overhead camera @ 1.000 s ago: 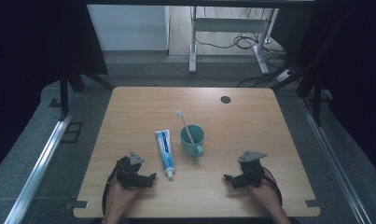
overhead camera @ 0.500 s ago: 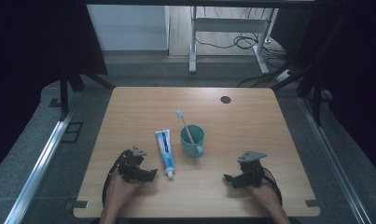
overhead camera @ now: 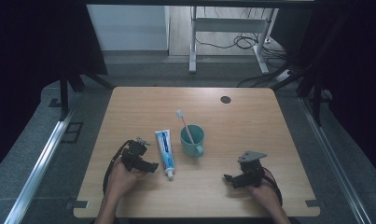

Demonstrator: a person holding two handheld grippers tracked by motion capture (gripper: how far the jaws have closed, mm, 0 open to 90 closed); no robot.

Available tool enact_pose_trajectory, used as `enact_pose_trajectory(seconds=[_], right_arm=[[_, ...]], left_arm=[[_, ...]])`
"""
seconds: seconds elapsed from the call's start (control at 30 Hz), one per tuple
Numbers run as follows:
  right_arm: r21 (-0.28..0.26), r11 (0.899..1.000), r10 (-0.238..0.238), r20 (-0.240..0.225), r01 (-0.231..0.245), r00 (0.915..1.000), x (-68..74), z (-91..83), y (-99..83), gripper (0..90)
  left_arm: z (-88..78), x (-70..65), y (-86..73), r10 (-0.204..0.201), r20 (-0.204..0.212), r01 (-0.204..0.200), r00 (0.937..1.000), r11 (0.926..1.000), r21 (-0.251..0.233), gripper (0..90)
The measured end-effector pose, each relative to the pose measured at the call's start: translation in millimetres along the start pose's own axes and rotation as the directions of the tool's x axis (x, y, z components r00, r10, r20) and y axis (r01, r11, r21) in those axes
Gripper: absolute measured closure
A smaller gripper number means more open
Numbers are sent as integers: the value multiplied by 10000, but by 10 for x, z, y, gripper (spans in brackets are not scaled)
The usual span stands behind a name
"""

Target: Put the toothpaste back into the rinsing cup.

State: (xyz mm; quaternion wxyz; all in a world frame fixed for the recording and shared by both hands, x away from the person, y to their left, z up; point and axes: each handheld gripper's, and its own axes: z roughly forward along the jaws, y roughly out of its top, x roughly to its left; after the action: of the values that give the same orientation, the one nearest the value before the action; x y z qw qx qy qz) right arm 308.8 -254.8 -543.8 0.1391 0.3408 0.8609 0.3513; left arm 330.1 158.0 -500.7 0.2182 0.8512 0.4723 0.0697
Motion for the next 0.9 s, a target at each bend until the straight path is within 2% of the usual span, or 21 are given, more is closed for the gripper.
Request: enact_pose_trajectory(seconds=[0.23, 0.47, 0.7, 0.9], right_arm=[[2, 10000, 0, -1, 0, 10000, 0, 0, 0, 1], [0, 10000, 0, 2, 0, 10000, 0, 0, 0, 1], [3, 10000, 0, 2, 0, 10000, 0, 0, 0, 1], [4, 10000, 1, 2, -1, 10000, 0, 0, 0, 0]], left_arm=[[-27, -19, 210, -106, 81, 101, 9999, 9980, 620, 102], [-4, -28, 409, -360, 184, 334, 9992, 9915, 1261, 119], [41, -77, 562, -643, 349, 578, 9973, 9851, 1617, 130], [91, -125, 699, -617, 284, 553, 9977, 9810, 1857, 133]])
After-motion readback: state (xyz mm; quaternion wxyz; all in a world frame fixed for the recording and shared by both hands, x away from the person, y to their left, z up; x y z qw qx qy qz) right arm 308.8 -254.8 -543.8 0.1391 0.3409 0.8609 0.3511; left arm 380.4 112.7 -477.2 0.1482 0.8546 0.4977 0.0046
